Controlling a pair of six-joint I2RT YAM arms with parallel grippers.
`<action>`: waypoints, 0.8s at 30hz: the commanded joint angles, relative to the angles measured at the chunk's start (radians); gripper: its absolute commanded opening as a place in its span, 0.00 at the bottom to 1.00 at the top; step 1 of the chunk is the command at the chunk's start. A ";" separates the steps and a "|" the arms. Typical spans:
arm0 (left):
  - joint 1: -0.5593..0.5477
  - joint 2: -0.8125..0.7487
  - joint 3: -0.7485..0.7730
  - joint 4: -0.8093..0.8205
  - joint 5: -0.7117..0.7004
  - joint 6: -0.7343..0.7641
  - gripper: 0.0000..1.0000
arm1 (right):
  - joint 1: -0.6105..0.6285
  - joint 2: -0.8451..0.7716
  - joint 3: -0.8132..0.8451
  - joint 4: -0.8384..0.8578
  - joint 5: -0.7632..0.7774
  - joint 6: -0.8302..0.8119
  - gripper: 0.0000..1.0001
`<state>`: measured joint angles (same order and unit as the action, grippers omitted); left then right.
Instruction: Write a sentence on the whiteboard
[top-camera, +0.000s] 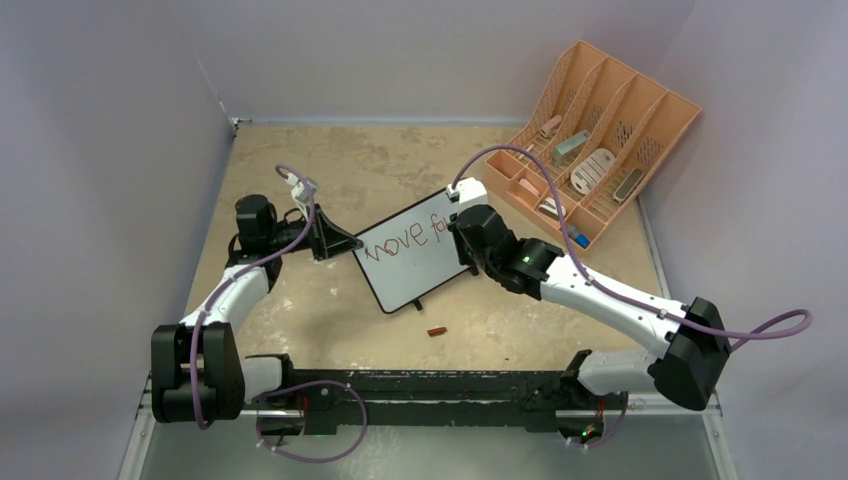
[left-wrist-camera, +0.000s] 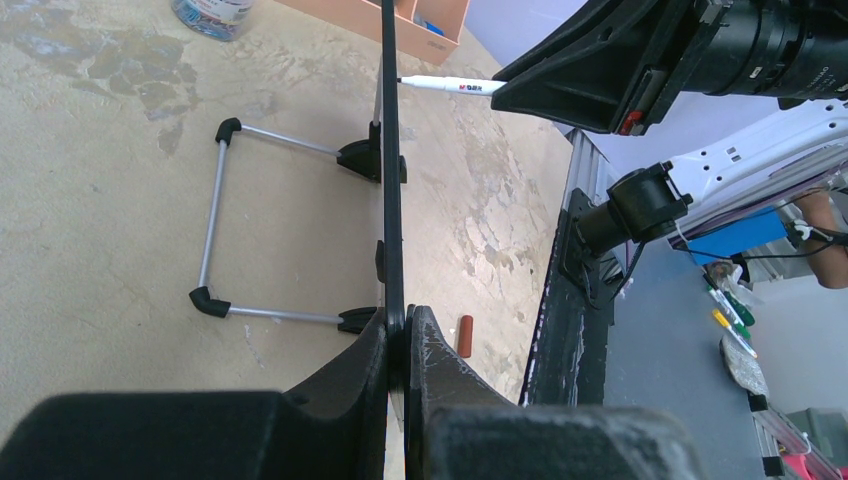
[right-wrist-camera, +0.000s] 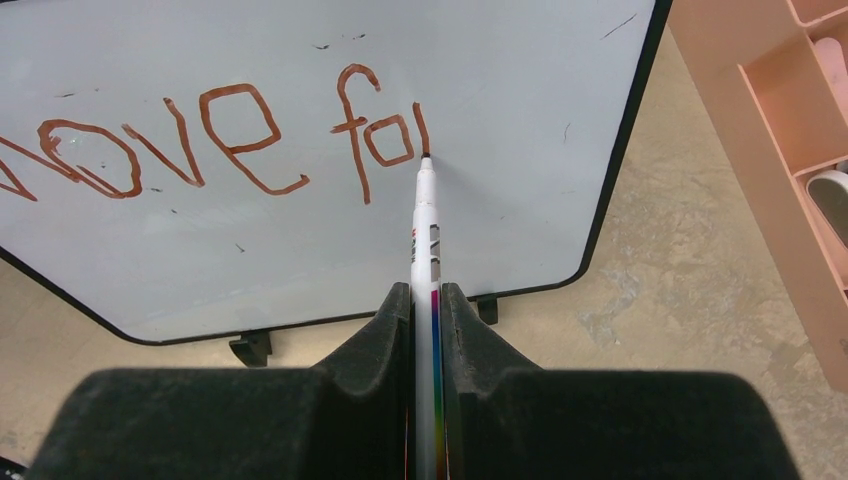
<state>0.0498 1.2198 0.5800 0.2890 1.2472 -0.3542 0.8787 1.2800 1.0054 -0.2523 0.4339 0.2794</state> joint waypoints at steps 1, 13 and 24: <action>-0.008 0.008 0.025 -0.002 0.009 0.047 0.00 | -0.004 -0.033 0.027 0.017 0.032 0.004 0.00; -0.008 0.010 0.026 -0.003 0.010 0.047 0.00 | -0.005 -0.028 0.038 0.045 0.023 0.000 0.00; -0.008 0.009 0.026 -0.004 0.012 0.047 0.00 | -0.005 -0.025 0.048 0.052 0.014 -0.008 0.00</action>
<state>0.0498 1.2201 0.5808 0.2886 1.2484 -0.3542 0.8776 1.2800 1.0058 -0.2333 0.4492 0.2787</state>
